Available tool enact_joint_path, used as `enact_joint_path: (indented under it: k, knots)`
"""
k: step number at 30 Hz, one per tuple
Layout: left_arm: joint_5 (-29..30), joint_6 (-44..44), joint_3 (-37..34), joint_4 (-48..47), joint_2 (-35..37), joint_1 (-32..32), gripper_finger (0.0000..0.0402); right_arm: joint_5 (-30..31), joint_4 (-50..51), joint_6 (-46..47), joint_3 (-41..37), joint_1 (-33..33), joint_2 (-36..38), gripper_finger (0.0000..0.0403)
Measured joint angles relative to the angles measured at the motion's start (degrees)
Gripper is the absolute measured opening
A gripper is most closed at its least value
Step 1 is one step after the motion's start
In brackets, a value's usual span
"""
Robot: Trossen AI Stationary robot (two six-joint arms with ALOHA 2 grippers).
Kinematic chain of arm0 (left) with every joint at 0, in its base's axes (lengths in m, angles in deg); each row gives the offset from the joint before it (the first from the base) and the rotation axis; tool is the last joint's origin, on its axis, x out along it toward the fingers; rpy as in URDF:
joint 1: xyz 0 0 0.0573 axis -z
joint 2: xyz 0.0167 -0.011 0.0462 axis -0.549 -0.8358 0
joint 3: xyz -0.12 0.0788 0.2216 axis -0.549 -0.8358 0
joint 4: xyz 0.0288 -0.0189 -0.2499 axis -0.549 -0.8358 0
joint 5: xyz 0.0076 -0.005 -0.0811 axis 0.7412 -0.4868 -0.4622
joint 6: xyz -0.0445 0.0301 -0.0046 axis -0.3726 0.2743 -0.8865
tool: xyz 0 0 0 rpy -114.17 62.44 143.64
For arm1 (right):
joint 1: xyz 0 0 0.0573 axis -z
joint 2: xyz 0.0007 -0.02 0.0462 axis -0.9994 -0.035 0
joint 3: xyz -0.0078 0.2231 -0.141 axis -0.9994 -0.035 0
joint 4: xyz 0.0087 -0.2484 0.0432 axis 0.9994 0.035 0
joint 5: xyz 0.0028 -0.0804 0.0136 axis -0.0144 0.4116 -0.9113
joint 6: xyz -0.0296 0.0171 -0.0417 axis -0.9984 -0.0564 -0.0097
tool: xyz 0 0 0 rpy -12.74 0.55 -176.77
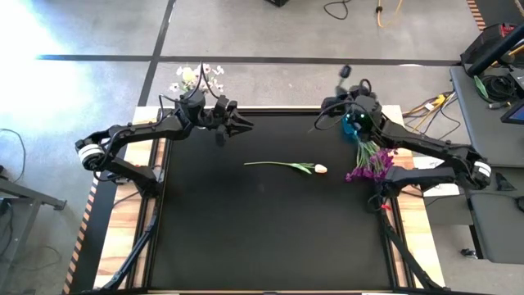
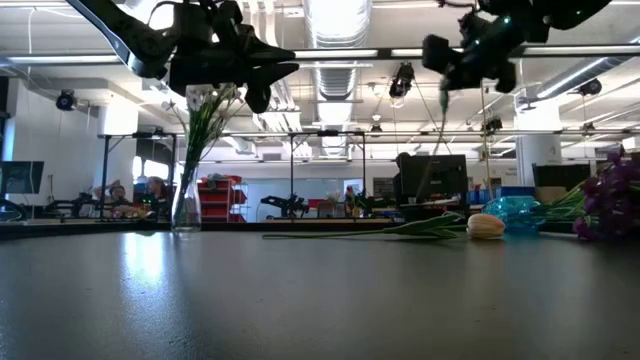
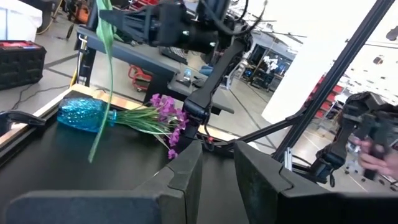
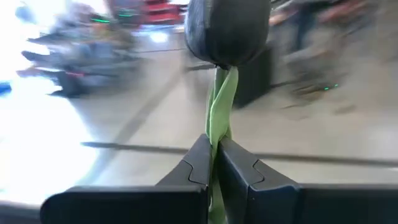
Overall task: Sort flowers into vase by color
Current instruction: Put the black flower into the blue vase
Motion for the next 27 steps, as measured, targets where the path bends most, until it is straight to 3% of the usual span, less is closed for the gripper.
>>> enact_joint_path:
  k: [3,8,14,18,22,27]
  knots:
    - [-0.3,0.0,0.0,-1.0,0.3,-0.1,0.0079,-3.5,0.0,4.5,1.4,-3.8,-2.4,0.0012]
    - [-1.7,0.0,0.0,-1.3,0.4,-0.3,0.0079,-4.3,2.6,10.2,4.5,-9.0,-9.8,0.0012]
    - [-2.8,-0.1,0.0,-1.5,0.6,-0.7,0.0079,-11.0,5.2,20.6,9.6,-9.9,-21.0,0.0012]
    - [-3.2,0.5,0.0,-2.1,1.5,-1.3,0.0079,-15.5,12.1,25.7,15.8,-9.9,-28.0,0.0016]
    - [-4.2,0.5,0.0,-2.4,2.3,-2.1,0.0079,-20.2,22.2,25.2,24.0,-9.9,-33.7,0.0050]
    - [-4.6,0.5,0.0,-2.4,2.6,-2.3,0.0079,-23.7,39.0,21.7,35.8,-9.9,-38.5,0.0129]
